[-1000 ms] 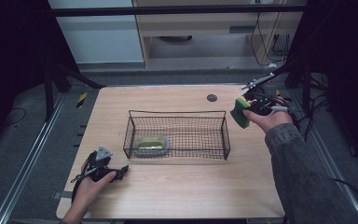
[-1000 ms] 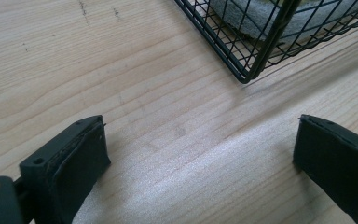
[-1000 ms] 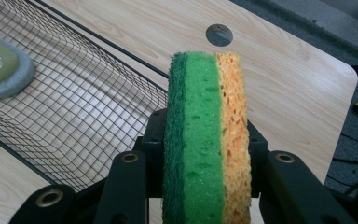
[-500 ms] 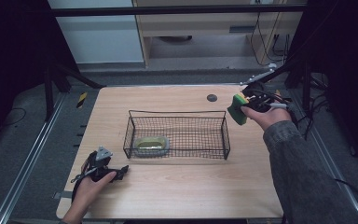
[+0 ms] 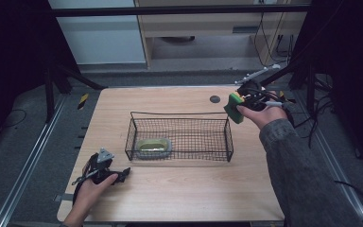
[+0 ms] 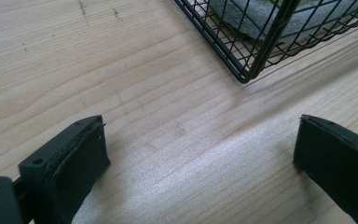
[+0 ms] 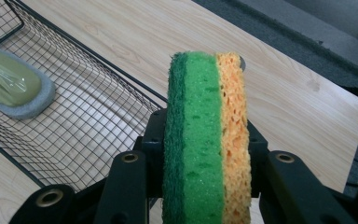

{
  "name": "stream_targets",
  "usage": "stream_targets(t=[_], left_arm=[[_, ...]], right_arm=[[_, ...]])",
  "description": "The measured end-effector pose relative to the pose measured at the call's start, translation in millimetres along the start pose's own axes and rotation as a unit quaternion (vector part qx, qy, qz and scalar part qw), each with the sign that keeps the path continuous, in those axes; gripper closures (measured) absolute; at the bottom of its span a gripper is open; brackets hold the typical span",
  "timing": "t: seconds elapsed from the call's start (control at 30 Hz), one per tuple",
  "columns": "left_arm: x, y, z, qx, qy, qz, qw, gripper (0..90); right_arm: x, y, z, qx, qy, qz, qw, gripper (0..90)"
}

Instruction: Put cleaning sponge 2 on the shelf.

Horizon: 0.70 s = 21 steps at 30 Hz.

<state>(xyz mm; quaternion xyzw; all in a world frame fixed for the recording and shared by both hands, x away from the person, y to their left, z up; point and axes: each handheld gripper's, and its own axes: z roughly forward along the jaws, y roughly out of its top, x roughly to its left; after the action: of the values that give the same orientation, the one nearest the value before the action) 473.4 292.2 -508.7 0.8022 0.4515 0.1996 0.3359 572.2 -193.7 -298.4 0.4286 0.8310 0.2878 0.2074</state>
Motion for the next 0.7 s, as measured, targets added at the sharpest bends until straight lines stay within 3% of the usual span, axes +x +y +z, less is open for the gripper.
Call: stream_targets(t=[0.4,0.7], left_arm=[[0.0,0.0,0.1,0.000,0.000,0.001,1.0000,1.3],[0.0,0.1,0.2,0.000,-0.001,0.001,1.0000,1.2]], right_arm=[[11.9,7.8,24.1,0.009,0.019,-0.026,0.9994,64.1],[20.0,-2.0,41.2,0.024,0.045,-0.032,0.9982,64.1]])
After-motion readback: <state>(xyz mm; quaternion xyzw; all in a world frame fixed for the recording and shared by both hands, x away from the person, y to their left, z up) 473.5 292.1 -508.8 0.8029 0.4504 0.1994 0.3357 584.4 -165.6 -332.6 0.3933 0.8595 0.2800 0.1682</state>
